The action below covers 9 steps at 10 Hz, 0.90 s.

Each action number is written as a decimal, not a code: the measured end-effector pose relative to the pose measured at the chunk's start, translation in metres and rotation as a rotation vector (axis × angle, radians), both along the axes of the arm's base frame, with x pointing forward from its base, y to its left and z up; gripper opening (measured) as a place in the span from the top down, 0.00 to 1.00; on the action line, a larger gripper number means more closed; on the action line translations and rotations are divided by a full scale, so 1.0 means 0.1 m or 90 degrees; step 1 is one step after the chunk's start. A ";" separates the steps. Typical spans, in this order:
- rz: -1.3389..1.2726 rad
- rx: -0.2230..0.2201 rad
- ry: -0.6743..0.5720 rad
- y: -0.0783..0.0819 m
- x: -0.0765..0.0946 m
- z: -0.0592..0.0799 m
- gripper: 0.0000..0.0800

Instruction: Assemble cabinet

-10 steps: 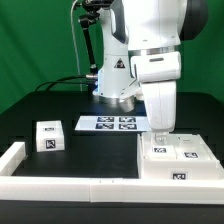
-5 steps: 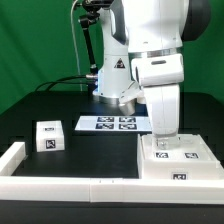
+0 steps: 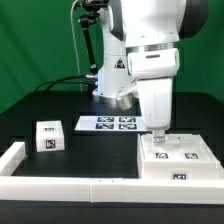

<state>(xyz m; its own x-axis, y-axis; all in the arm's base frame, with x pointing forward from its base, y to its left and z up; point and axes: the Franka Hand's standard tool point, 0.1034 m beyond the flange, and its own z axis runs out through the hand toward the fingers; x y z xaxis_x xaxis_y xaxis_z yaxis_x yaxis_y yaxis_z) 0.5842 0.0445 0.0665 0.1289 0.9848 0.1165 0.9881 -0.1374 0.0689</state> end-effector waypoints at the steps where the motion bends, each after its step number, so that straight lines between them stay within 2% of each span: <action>1: -0.002 -0.002 -0.001 -0.02 -0.02 0.04 0.35; 2: -0.009 -0.004 -0.002 -0.04 -0.04 0.08 0.19; 3: -0.033 -0.006 -0.003 -0.06 -0.06 0.12 0.19; 4: -0.093 -0.004 -0.009 -0.05 -0.12 0.19 0.03; 5: -0.173 0.001 -0.023 0.00 -0.26 0.25 0.03; 6: -0.174 -0.001 -0.030 0.00 -0.41 0.27 0.01; 9: -0.229 0.011 -0.037 0.11 -0.76 0.21 0.00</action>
Offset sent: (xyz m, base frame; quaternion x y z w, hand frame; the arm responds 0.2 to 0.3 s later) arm -0.0225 -0.0154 0.0184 -0.0334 -0.0446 0.0802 0.9952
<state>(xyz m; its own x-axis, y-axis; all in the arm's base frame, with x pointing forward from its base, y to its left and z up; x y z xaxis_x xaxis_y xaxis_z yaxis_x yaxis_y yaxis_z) 0.5081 0.0551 0.0876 0.4593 0.8755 0.1498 0.8710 -0.4771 0.1175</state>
